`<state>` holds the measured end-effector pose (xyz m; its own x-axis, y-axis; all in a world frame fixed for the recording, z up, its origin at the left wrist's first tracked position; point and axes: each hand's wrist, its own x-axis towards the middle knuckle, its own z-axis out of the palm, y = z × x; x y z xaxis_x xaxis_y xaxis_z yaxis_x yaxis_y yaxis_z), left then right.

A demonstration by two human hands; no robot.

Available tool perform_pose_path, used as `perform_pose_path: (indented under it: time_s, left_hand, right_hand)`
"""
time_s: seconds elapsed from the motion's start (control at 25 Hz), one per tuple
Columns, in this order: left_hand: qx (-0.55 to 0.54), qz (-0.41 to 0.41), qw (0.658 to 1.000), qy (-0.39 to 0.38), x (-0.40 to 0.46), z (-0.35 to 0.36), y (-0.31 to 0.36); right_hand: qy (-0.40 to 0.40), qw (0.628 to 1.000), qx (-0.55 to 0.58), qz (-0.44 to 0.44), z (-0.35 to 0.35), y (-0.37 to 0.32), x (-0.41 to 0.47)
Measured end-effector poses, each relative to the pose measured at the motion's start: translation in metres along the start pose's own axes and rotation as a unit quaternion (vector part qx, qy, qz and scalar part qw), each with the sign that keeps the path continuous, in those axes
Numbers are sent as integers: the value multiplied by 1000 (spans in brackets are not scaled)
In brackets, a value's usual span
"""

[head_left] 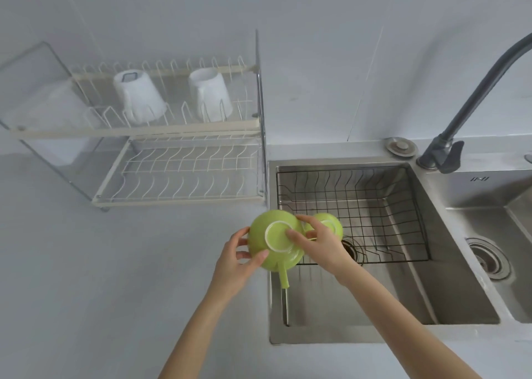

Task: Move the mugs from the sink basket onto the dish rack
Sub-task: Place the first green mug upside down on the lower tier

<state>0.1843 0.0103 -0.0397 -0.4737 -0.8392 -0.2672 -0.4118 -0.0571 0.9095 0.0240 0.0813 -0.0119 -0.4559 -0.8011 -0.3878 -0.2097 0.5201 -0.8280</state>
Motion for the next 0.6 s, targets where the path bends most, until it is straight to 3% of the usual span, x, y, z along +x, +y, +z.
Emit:
perform_pose_path:
  time_s: [0.4, 0.6]
  left_hand:
    - [36, 30, 999, -20, 14, -78, -20]
    - [77, 43, 994, -69, 30, -116, -12]
  right_hand:
    - [-16, 999, -20, -40, 68, -32, 3]
    - [-9, 998, -15, -67, 88, -53, 14]
